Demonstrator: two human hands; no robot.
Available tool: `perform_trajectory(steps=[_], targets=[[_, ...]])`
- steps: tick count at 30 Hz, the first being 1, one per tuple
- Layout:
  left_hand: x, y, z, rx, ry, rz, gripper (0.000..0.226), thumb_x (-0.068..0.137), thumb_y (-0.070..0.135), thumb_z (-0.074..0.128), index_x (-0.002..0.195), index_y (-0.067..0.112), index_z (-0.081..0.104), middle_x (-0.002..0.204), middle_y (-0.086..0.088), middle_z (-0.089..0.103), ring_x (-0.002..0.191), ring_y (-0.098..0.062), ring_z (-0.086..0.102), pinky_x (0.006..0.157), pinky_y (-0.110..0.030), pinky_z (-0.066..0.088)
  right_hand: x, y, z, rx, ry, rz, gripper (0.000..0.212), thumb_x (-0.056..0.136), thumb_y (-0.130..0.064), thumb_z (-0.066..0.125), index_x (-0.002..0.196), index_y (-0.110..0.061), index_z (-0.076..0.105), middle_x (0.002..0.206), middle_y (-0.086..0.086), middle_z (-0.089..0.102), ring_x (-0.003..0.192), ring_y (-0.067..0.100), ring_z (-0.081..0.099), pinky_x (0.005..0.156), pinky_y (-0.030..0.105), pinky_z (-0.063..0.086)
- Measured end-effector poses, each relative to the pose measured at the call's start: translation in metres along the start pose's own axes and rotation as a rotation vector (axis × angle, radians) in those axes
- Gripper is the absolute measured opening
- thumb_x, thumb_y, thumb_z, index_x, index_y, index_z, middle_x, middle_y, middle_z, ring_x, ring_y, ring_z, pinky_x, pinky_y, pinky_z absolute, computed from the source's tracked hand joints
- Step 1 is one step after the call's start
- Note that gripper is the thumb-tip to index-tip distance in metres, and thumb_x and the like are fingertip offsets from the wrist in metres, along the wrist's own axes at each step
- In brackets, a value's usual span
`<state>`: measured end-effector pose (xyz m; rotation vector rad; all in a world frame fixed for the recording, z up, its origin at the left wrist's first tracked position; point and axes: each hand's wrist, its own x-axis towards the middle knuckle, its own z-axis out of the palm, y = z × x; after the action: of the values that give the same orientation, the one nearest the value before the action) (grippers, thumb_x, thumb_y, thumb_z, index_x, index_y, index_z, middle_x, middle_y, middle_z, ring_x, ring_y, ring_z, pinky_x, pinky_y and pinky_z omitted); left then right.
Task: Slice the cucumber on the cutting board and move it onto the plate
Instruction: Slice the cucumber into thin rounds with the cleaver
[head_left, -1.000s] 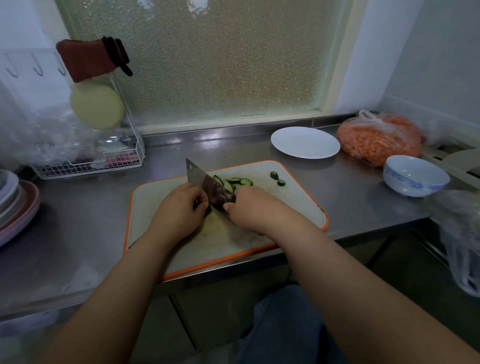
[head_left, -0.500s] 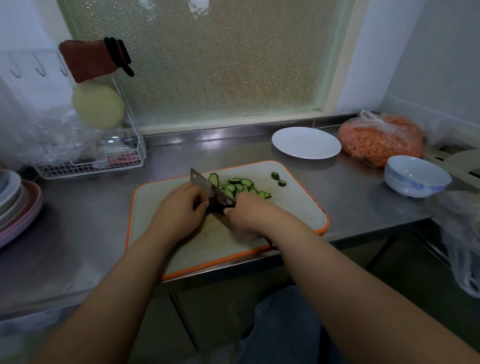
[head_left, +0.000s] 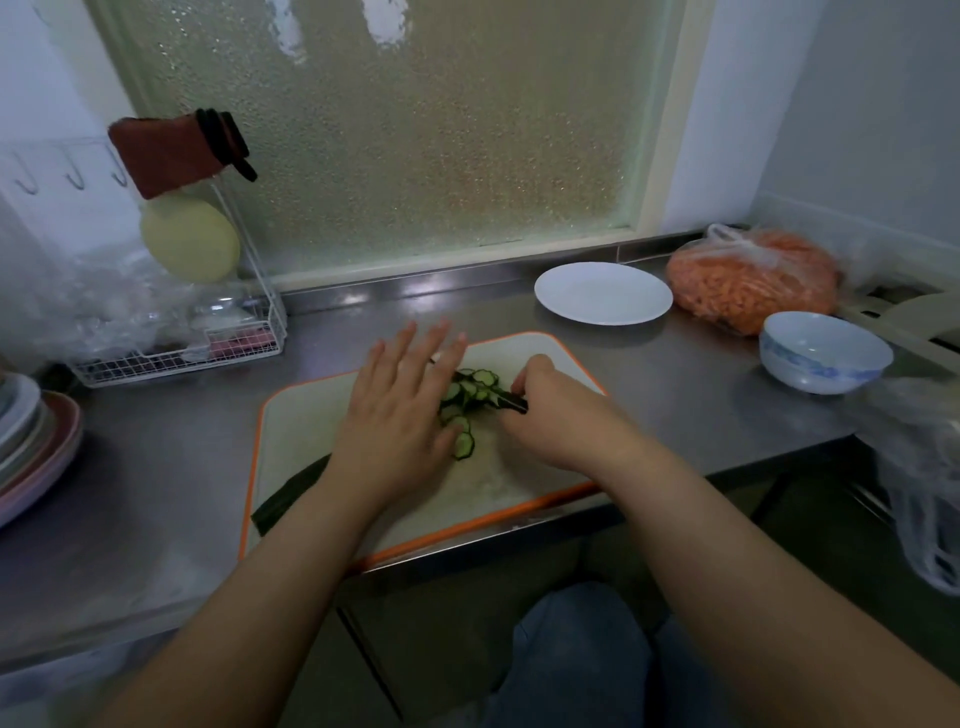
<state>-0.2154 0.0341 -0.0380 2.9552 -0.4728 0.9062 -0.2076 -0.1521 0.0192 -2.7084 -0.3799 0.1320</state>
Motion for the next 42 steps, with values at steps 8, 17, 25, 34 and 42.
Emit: perform_trajectory(steps=[8,17,25,34,42], targets=[[0.013,0.034,0.029,0.064,-0.183,0.191,0.084,0.077,0.021,0.053,0.15,0.025,0.012,0.157,0.0,0.023,0.144,-0.029,0.019,0.117,-0.051,0.008,0.004,0.021,0.024,-0.124,0.123,0.033,0.052,0.096,-0.023,0.047,0.138,-0.006,0.021,0.115,0.014,0.064,0.097,0.034,0.064,0.067,0.035,0.038],[0.043,0.033,0.027,0.127,-0.456,0.161,0.076,0.084,0.032,0.042,0.151,0.025,0.008,0.159,0.006,0.011,0.147,-0.018,0.004,0.118,-0.045,-0.009,-0.001,0.04,0.028,-0.205,0.26,0.001,0.053,0.094,-0.022,0.052,0.137,-0.008,0.024,0.104,0.011,0.067,0.089,0.03,0.065,0.062,0.032,0.036],[0.05,0.013,0.035,0.147,-0.56,0.032,0.098,0.077,0.082,0.023,0.151,0.019,0.014,0.158,0.001,0.019,0.146,-0.019,0.011,0.118,-0.046,-0.002,-0.017,0.053,0.006,-0.166,0.24,0.07,0.043,0.091,-0.026,0.057,0.123,-0.014,0.031,0.101,0.009,0.065,0.087,0.03,0.062,0.064,0.035,0.04],[0.043,-0.001,0.035,0.02,-0.459,-0.126,0.076,0.09,0.064,0.003,0.145,0.023,0.036,0.155,0.002,0.028,0.144,-0.019,0.02,0.117,-0.04,0.01,-0.02,0.061,-0.024,0.001,0.224,0.234,0.034,0.094,-0.026,0.054,0.12,-0.016,0.036,0.114,0.009,0.062,0.103,0.032,0.06,0.076,0.037,0.042],[0.002,-0.029,0.007,-0.26,-0.016,-0.347,0.019,0.093,0.029,0.054,0.093,0.017,0.068,0.094,-0.003,0.063,0.087,-0.024,0.059,0.076,-0.034,0.045,-0.002,0.028,0.003,0.454,0.085,0.027,0.017,0.095,-0.031,0.051,0.107,-0.019,0.055,0.084,0.002,0.062,0.072,0.02,0.056,0.062,0.026,0.041]])
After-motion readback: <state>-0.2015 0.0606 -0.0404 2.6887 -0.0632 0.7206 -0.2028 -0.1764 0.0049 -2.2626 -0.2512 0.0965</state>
